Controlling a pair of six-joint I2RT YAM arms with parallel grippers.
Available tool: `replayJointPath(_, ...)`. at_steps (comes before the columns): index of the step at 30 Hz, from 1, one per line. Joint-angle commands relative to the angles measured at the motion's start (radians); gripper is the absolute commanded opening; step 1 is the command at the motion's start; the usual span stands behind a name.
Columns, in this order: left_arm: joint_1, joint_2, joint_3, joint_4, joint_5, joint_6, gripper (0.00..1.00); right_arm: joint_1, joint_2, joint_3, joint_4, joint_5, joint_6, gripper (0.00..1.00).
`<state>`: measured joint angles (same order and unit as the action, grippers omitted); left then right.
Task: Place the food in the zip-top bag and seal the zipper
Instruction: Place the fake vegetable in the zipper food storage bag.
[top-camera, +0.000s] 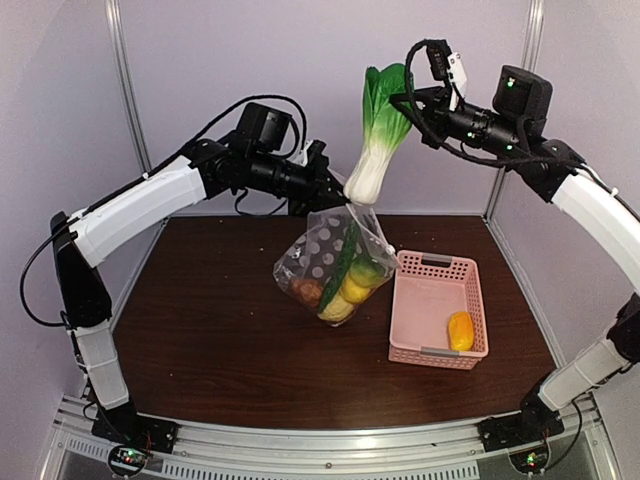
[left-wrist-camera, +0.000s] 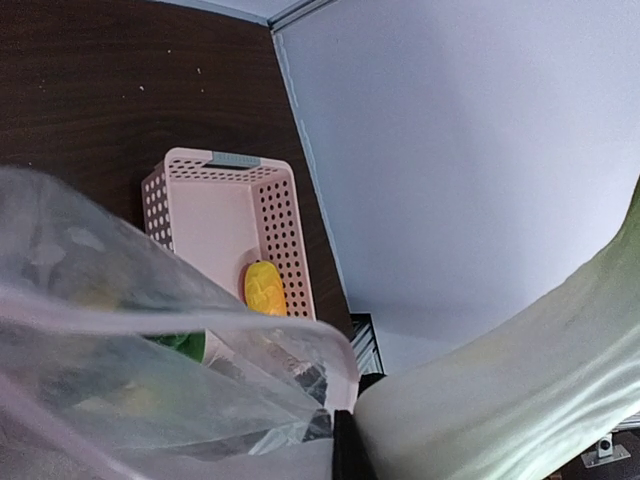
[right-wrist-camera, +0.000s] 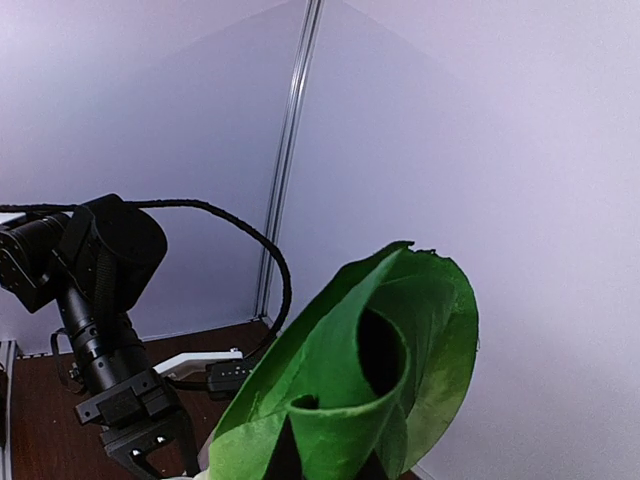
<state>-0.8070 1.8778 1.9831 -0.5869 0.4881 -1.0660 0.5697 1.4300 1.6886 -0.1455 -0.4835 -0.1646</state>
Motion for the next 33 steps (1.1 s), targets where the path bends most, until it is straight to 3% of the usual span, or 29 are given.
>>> replayJointPath(1,-0.006,-0.043,-0.012,0.123,0.04,-0.018,0.0,0.015,-0.035,-0.082,0.007,0.07,-0.083,0.0)
replayJointPath(12,-0.004,-0.061,-0.028,0.136,0.033,-0.02,0.0,0.037,-0.078,-0.244,0.078,0.152,-0.119,0.0)
replayJointPath(24,0.028,-0.113,-0.146,0.217,0.016,-0.067,0.0,0.033,-0.116,-0.275,0.046,0.116,-0.066,0.0)
replayJointPath(33,0.027,-0.1,-0.16,0.273,0.05,-0.105,0.0,0.05,-0.039,-0.224,0.195,0.127,0.059,0.0)
